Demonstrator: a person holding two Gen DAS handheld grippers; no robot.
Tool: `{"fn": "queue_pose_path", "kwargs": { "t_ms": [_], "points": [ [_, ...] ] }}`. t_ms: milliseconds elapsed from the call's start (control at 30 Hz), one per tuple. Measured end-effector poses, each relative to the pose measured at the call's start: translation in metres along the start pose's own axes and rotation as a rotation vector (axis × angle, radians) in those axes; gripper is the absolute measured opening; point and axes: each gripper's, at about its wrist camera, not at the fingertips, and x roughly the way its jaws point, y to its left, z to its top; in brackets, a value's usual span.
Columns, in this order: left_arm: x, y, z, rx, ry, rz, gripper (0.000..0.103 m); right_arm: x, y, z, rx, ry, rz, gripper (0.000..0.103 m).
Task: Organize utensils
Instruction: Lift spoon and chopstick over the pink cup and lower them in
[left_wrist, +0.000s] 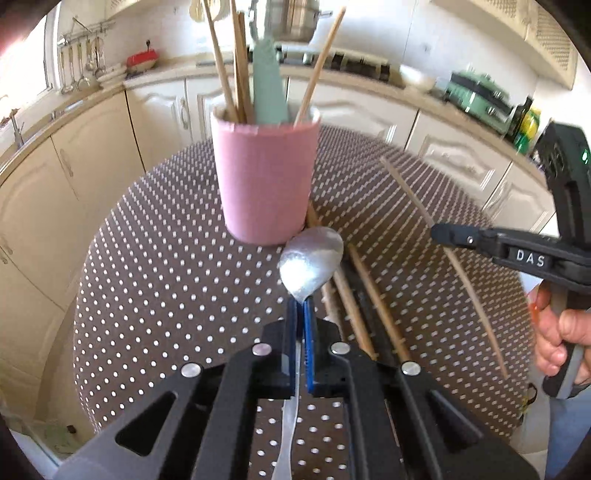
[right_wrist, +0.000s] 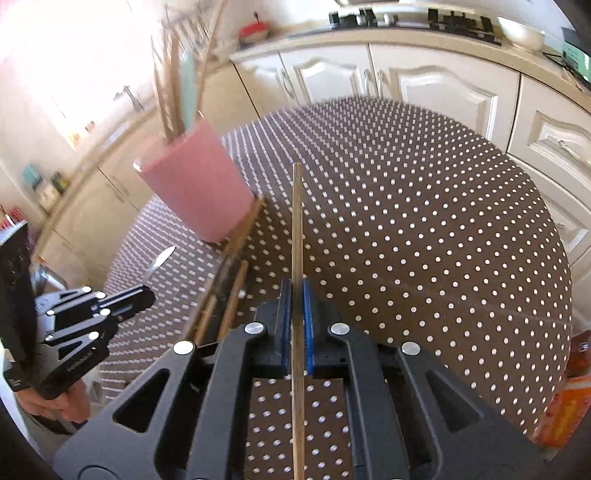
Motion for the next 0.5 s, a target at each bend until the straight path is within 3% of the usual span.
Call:
{"fn": "queue_pose_path", "kwargs": {
  "t_ms": [200, 500],
  "points": [
    [-0.039, -0.001, 0.002, -0.019, -0.130, -0.038, 0.003, -0.036, 0.005, 0.003, 0.001, -0.123, 0.054, 0.006],
    [-0.065, 0.008, 0.003, -0.038, -0.215, -0.054, 0.003, -0.061, 0.016, 0.005, 0.002, -0.242, 0.082, 0.006]
  ]
}}
